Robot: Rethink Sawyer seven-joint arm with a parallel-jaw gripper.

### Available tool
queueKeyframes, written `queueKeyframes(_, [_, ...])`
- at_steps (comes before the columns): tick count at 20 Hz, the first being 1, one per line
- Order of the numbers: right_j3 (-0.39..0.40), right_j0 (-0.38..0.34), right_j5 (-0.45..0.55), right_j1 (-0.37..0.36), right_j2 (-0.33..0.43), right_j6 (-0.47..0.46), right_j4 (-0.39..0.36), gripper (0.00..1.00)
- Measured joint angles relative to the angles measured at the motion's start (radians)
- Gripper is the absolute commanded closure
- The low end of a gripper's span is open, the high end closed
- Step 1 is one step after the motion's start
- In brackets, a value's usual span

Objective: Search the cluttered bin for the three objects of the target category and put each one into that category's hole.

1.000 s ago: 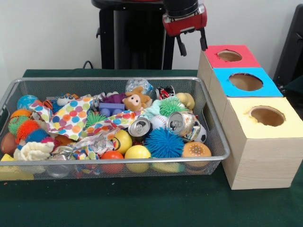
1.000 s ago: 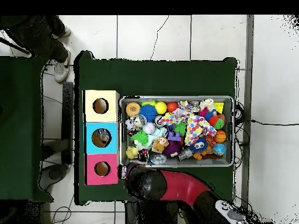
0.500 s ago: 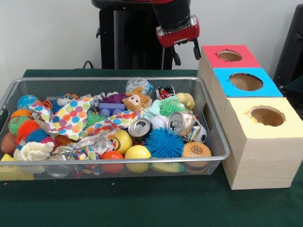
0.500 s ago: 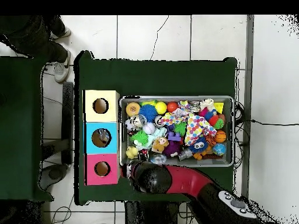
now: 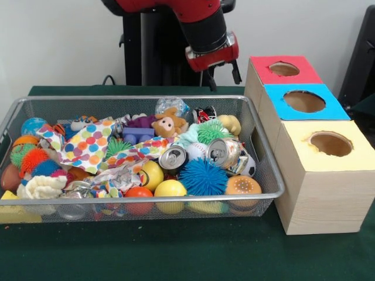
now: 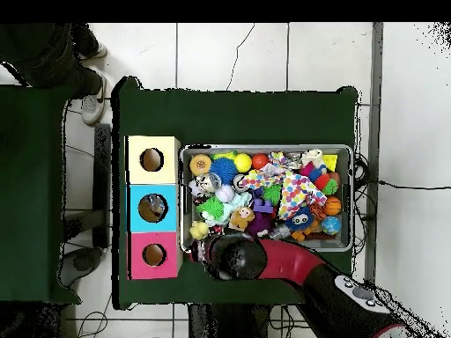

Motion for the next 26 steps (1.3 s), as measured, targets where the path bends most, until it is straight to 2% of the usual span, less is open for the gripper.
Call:
queueKeyframes(11, [-0.167, -0.001, 0.11, 0.121, 0.016, 0.0, -0.03, 0.0])
queueKeyframes(15, [-0.195, -0.005, 0.114, 0.138, 0.031, 0.0, -0.044, 0.0])
queueKeyframes(21, [-0.127, -0.087, 0.107, 0.089, 0.104, 0.0, -0.054, 0.0])
queueKeyframes(26, [0.025, -0.208, 0.049, -0.019, 0.197, 0.0, -0.054, 0.0])
